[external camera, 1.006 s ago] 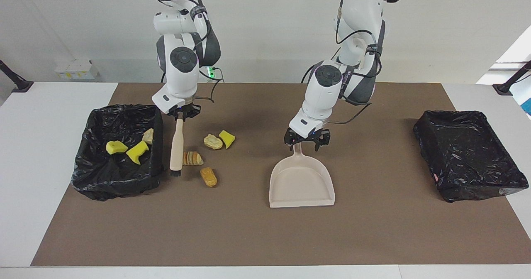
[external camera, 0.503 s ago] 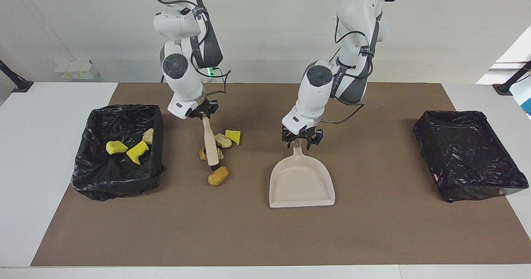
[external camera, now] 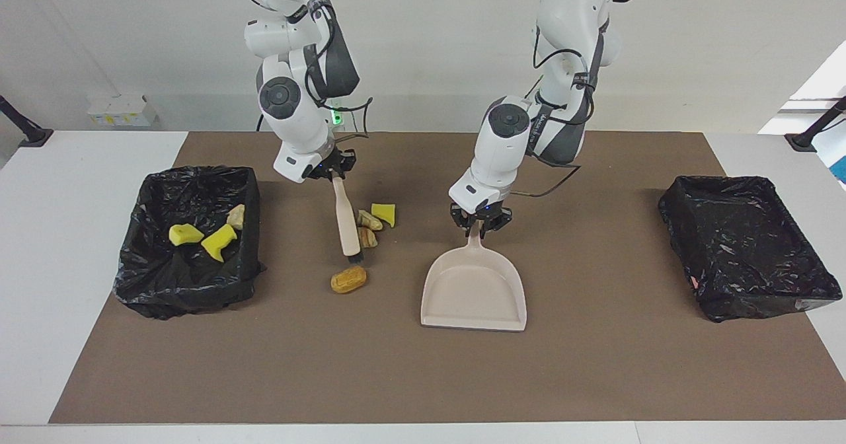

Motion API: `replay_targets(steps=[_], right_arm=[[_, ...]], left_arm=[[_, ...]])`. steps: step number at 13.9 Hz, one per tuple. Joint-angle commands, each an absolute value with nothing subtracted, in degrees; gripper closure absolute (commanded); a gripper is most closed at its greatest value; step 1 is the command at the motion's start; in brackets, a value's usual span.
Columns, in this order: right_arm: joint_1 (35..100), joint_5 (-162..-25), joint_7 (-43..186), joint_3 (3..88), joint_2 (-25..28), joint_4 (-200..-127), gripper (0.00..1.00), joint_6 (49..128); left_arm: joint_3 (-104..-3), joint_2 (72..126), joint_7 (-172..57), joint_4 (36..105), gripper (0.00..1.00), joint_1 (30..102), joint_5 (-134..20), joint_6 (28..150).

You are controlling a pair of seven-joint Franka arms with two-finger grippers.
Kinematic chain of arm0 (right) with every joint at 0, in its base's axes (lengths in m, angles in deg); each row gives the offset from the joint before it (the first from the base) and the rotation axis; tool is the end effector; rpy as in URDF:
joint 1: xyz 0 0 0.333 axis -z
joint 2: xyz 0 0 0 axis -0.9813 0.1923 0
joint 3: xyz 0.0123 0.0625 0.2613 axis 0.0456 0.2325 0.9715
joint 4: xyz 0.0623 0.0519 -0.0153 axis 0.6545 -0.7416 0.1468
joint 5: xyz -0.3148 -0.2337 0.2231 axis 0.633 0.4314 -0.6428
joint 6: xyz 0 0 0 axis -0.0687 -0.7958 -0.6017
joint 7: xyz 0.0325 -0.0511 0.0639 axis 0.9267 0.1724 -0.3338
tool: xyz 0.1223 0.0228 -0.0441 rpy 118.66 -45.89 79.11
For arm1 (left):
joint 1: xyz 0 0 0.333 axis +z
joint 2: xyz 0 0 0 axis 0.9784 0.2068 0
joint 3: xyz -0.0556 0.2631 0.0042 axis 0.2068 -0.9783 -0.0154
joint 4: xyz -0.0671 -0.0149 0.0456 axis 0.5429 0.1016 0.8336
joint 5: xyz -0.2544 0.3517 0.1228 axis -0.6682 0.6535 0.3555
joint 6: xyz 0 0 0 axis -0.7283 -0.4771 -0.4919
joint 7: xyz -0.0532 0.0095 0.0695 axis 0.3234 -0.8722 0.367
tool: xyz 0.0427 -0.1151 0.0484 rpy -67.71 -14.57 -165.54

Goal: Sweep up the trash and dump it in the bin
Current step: 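Sweep the bread and sponge with the right gripper's brush toward the dustpan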

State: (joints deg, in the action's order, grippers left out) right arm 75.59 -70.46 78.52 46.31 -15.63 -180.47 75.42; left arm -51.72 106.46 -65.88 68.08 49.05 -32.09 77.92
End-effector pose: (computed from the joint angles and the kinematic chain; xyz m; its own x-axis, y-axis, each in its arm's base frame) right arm 0.5436 0.1234 0.3187 0.9533 0.1836 -0.2398 0.1588 -0.9801 -0.1190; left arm 0.5554 -0.3714 0.2599 0.9855 -0.1658 0.0355 -0.1676 -0.9844 0.0540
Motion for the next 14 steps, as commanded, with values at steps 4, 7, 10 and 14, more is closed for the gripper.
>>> replay_targets(steps=[4, 7, 10, 14], right_arm=[[76.3, -55.0, 78.6, 46.9, -12.0, -178.0, 1.0, 83.7], [74.9, -46.6, 78.0, 47.1, -3.2, -169.5, 1.0, 85.0], [74.5, -43.0, 77.9, 47.4, 0.2, -167.9, 1.0, 85.6], [70.7, -43.9, 71.2, 47.7, -2.5, -171.1, 1.0, 82.2]], left_arm=[[-52.6, 103.3, -60.9, 70.0, 0.77, 48.6, -31.6, 72.8], [-52.6, 102.2, -56.7, 73.0, 0.73, 48.7, -32.1, 73.2], [-52.6, 101.7, -56.6, 74.3, 0.58, 48.7, -32.2, 73.3], [-52.5, 100.8, -56.3, 76.0, 0.55, 48.7, -32.3, 73.4]])
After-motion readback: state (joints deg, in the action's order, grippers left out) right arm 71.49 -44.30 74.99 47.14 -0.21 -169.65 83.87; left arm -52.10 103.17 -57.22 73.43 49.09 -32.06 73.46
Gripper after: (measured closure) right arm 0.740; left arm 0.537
